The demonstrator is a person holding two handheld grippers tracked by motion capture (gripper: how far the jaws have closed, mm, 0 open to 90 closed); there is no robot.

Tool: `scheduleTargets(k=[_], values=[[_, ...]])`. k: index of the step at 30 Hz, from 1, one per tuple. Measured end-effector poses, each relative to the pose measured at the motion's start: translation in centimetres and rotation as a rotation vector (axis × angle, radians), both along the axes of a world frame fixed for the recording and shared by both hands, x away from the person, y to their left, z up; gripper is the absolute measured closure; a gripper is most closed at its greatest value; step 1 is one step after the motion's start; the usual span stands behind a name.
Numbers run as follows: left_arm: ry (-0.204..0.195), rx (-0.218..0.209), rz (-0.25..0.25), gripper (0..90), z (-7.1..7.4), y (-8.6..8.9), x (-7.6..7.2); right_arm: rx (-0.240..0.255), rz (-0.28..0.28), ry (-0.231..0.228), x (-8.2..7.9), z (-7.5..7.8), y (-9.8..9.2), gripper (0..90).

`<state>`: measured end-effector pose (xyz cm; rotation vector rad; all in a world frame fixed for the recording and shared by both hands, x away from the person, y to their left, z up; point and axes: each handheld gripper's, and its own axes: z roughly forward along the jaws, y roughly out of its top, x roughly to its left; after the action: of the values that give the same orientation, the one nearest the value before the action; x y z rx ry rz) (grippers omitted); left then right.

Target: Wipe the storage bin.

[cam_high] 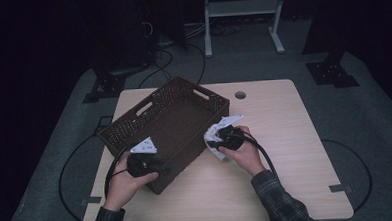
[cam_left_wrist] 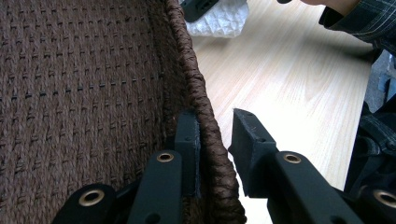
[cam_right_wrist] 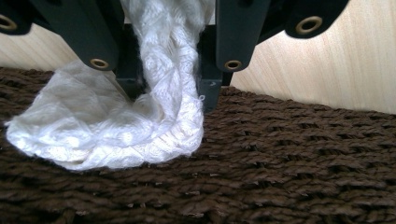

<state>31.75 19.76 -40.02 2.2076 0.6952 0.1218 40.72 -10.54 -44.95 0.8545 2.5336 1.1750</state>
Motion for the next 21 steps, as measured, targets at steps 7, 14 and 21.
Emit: scheduleTargets(k=[7, 14, 21], values=[[0.000, 0.000, 0.000, 71.8, 0.0, 0.0, 0.0, -0.018, -0.007, 0.020, 0.2, -0.9, 0.0, 69.7], [0.000, 0.000, 0.000, 71.8, 0.0, 0.0, 0.0, -0.020, -0.014, 0.039, 0.4, -1.6, -0.1, 69.7], [0.000, -0.001, 0.000, 71.8, 0.0, 0.0, 0.0, -0.031, -0.017, 0.052, 0.3, -2.4, -0.2, 69.7]])
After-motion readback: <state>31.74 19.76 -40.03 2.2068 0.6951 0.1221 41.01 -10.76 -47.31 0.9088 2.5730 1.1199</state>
